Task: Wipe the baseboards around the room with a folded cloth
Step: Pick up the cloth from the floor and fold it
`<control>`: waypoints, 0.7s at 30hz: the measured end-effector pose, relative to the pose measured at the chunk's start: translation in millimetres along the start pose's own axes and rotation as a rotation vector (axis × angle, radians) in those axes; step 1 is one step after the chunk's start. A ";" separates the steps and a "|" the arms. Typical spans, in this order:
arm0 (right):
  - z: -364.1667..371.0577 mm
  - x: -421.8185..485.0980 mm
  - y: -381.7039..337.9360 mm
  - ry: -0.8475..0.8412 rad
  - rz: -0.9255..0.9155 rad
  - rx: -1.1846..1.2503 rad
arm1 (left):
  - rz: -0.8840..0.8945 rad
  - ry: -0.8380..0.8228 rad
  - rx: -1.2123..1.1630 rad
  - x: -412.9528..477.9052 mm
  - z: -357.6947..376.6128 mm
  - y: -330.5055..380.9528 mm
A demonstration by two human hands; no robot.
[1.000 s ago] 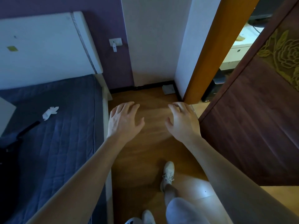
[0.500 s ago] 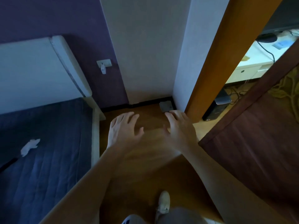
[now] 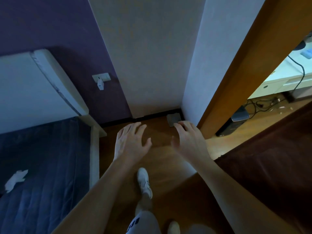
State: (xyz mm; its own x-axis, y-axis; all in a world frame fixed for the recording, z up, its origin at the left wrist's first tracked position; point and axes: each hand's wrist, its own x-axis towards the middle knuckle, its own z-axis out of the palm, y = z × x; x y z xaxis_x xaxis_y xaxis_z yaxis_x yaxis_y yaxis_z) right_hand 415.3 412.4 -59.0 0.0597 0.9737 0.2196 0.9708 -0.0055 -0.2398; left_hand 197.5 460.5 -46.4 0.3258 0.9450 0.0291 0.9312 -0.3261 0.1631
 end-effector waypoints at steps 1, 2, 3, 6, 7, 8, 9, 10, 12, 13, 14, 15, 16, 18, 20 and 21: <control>5.1 13.6 0.6 -0.004 0.007 -0.003 | 0.006 0.004 0.001 14.1 0.5 -3.9; 10.0 27.6 0.9 -0.004 0.015 -0.003 | 0.015 0.008 0.002 29.1 0.5 -8.4; 14.6 42.4 0.9 -0.002 0.025 -0.001 | 0.026 0.010 0.002 44.9 -0.1 -13.5; 29.3 92.4 -0.9 0.008 0.065 -0.009 | 0.052 0.007 -0.011 97.7 -1.3 -33.3; 33.8 109.6 -2.6 0.004 0.078 -0.015 | 0.062 -0.002 -0.011 116.0 -1.6 -40.9; 37.6 126.4 -4.4 -0.003 0.090 -0.020 | 0.073 -0.014 -0.009 133.6 -1.8 -48.5; 41.2 143.3 -6.5 -0.008 0.097 -0.026 | 0.081 -0.027 -0.008 151.2 -2.1 -56.4; 44.9 160.3 -8.1 -0.010 0.098 -0.031 | 0.088 -0.036 -0.013 168.3 -2.6 -64.4; 52.0 191.3 -10.5 -0.014 0.097 -0.049 | 0.097 -0.037 -0.036 199.5 -3.0 -79.5; 55.2 206.6 -11.1 -0.018 0.105 -0.065 | 0.104 -0.036 -0.040 215.5 -2.5 -86.9; 58.1 220.8 -11.3 -0.020 0.116 -0.080 | 0.114 -0.040 -0.039 231.0 -1.6 -93.8; 60.5 233.6 -11.0 -0.022 0.130 -0.088 | 0.121 -0.049 -0.041 245.6 0.1 -99.9; 62.6 244.2 -10.2 -0.028 0.144 -0.087 | 0.126 -0.060 -0.047 258.4 2.7 -105.0; 66.1 258.8 -7.8 -0.042 0.170 -0.071 | 0.133 -0.076 -0.067 278.8 9.0 -110.8; 70.0 267.2 -4.6 -0.047 0.184 -0.053 | 0.135 -0.097 -0.080 295.0 15.7 -111.7; 73.0 270.9 -2.8 -0.045 0.185 -0.041 | 0.133 -0.110 -0.080 302.4 19.8 -111.1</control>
State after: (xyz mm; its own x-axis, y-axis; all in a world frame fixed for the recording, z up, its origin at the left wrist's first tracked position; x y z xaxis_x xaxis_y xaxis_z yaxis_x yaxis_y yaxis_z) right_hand 411.8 692.8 -67.8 0.2289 0.9644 0.1322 0.9529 -0.1942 -0.2329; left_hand 195.8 781.9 -75.3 0.4648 0.8839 -0.0516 0.8643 -0.4403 0.2429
